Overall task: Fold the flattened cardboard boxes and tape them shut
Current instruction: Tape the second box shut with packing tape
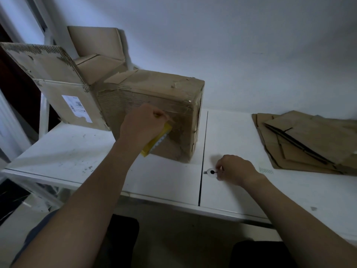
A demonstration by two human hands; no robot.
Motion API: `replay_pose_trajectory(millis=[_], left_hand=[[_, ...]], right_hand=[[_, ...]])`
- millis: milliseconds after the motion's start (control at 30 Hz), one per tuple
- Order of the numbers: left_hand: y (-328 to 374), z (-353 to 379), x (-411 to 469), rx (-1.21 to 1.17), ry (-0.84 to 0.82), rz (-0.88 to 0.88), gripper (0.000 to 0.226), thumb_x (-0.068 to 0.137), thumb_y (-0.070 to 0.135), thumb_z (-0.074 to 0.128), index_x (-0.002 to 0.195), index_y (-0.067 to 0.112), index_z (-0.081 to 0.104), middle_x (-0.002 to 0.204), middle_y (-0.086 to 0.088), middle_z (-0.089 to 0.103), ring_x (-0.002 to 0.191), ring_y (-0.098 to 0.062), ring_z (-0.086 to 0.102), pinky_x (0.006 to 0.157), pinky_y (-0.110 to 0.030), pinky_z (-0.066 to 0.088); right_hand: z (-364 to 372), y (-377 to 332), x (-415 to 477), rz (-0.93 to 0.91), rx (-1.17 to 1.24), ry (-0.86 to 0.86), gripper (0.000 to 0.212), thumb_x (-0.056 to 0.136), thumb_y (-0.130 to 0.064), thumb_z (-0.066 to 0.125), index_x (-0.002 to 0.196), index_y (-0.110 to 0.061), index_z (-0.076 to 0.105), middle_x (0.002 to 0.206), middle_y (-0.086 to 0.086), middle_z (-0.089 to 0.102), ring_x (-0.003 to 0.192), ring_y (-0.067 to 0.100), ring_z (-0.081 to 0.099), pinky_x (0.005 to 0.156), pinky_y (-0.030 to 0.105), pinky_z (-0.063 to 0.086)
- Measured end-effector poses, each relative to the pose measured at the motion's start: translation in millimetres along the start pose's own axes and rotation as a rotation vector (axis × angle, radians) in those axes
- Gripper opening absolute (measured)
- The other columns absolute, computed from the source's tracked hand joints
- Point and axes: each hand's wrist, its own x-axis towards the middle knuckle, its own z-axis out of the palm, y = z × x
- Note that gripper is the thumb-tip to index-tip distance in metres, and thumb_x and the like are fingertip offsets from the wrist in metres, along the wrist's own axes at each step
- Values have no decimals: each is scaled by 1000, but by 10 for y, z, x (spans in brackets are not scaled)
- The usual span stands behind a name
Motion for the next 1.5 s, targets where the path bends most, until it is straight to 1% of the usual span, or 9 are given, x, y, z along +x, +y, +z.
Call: replay_pose_trajectory(millis=[167, 367, 600, 667, 867, 1167, 1300, 1400, 1500], left_hand=[[-6, -40, -18, 21, -6, -17, 28, 99, 44, 53, 117, 34, 72, 109, 5, 69, 84, -13, 53, 77, -28, 40], [-59, -57, -23, 14, -40, -22, 28, 100, 44, 48, 114, 39, 72, 108, 9, 69, 86, -13, 56, 77, -30, 47], [-111, -37, 25, 41, -27, 11, 29, 99, 40, 49, 106, 32, 76, 99, 6, 74, 80, -13, 64, 66, -23, 50], [-118, -30, 53, 53, -36, 17, 30, 100, 42, 48, 106, 33, 76, 96, 6, 73, 76, -10, 62, 64, -24, 50], [-181, -5, 92, 22, -47, 35, 32, 101, 47, 47, 107, 34, 75, 92, 5, 73, 72, -8, 62, 64, -21, 50], [-212, 11, 155, 30, -34, 44, 30, 101, 46, 49, 113, 36, 74, 95, 9, 74, 71, -6, 61, 58, -17, 46], [-259, 41, 162, 11, -28, 50, 29, 102, 42, 49, 109, 33, 75, 95, 13, 72, 72, -3, 60, 57, -14, 40], [-324, 62, 167, 11, -31, 29, 28, 102, 38, 49, 111, 31, 75, 95, 10, 71, 66, -1, 55, 59, -15, 42], [-406, 98, 133, -9, -45, -10, 26, 101, 36, 53, 115, 28, 74, 96, 10, 67, 65, 2, 49, 61, -19, 42]], right_hand=[[-93, 62, -84, -65, 201, 151, 23, 80, -34, 79, 90, -29, 59, 93, -6, 65, 83, 17, 61, 68, 31, 49], [-644, -289, -400, -455, 667, 596, 26, 86, -25, 80, 108, -28, 68, 85, -11, 67, 79, 9, 65, 71, 22, 52], [-946, -824, -366, -534, 461, 980, 23, 88, -27, 76, 108, -16, 73, 96, -2, 67, 92, 13, 57, 79, 11, 39], [-977, -937, -295, -587, 408, 1031, 18, 85, -20, 78, 101, -11, 74, 93, 2, 67, 96, 19, 59, 79, 17, 45], [-927, -1051, -130, -578, 365, 984, 15, 82, -17, 80, 95, -12, 75, 96, 3, 65, 117, 24, 53, 68, 41, 58], [-967, -1074, -114, -565, 322, 967, 12, 77, -13, 82, 80, -12, 71, 88, 3, 61, 113, 24, 52, 54, 42, 56], [-1002, -976, -127, -602, 299, 848, 13, 71, -11, 81, 73, -15, 69, 90, -16, 44, 127, 24, 49, 59, 44, 58], [-994, -865, -111, -665, 235, 783, 7, 70, -17, 75, 72, -16, 69, 94, -5, 60, 137, 26, 41, 61, 43, 57], [-962, -775, -103, -728, 272, 757, 9, 76, -23, 72, 80, -14, 71, 100, 6, 67, 138, 17, 37, 79, 29, 51]])
